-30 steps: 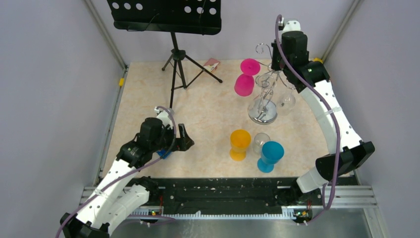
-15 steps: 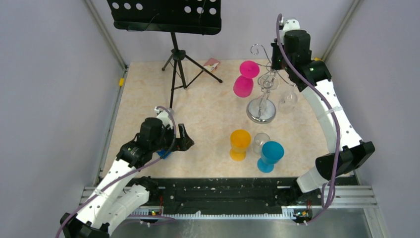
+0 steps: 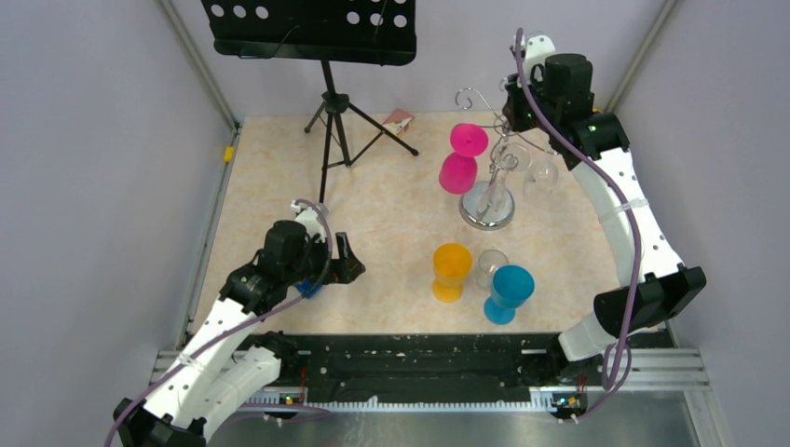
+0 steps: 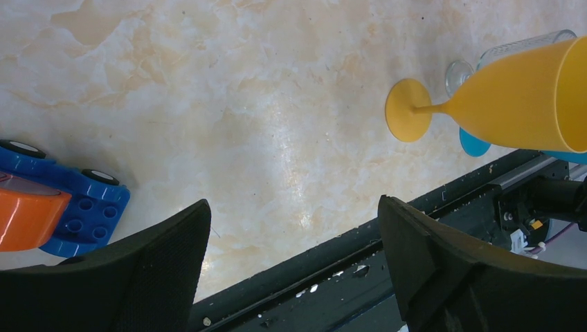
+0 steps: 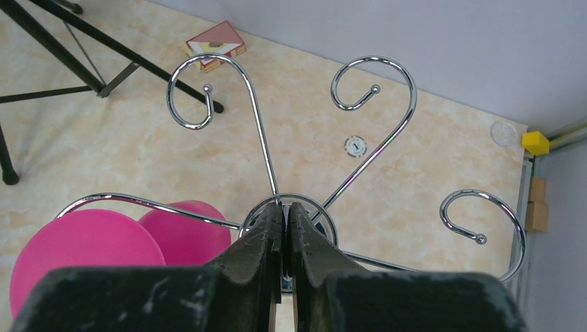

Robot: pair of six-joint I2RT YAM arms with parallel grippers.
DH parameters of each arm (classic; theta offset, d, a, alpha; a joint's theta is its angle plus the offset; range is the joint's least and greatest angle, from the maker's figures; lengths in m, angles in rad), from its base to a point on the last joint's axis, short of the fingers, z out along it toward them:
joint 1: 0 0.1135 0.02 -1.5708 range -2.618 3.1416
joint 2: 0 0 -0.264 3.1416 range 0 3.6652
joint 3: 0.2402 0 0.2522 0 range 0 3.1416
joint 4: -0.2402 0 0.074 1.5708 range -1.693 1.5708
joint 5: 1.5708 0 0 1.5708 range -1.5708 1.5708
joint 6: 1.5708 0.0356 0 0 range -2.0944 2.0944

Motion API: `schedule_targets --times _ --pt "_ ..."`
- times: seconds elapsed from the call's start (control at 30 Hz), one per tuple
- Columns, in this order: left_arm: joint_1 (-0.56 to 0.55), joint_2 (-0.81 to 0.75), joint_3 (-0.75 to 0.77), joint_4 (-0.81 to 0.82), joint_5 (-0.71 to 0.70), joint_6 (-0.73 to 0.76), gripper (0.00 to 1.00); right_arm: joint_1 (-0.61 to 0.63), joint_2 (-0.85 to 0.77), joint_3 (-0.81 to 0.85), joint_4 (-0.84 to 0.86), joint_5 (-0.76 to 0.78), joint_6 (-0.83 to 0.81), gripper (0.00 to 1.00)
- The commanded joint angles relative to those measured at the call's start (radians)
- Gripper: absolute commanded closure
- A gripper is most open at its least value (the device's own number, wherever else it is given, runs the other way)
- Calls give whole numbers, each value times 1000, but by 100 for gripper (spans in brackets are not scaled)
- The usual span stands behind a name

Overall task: Place the wine glass upside down on the wine glass rack
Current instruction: Adjust the wine rack at the center of the board.

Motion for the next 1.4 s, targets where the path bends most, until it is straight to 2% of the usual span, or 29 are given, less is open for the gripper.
schedule_targets --times 0.0,0.57,1.0,1.13,1.3,1.33,1.37 --pt "4 2 8 27 -11 -3 7 1 -12 31 30 -115 -76 100" --pt "4 1 9 26 -16 -5 7 -77 63 143 -53 -413 -141 100" --pt "2 -3 8 23 -23 -5 7 -83 140 216 -103 -562 -235 100" --pt "3 -2 8 25 -22 -5 7 -92 158 224 -107 -566 -254 100" --pt "3 1 8 28 -24 -5 7 -94 124 160 -11 -417 -176 100" --pt "3 0 8 28 -24 -5 7 -94 112 138 17 -391 -161 98" --pt "2 0 8 28 -24 -5 7 -94 101 120 41 -363 -146 88"
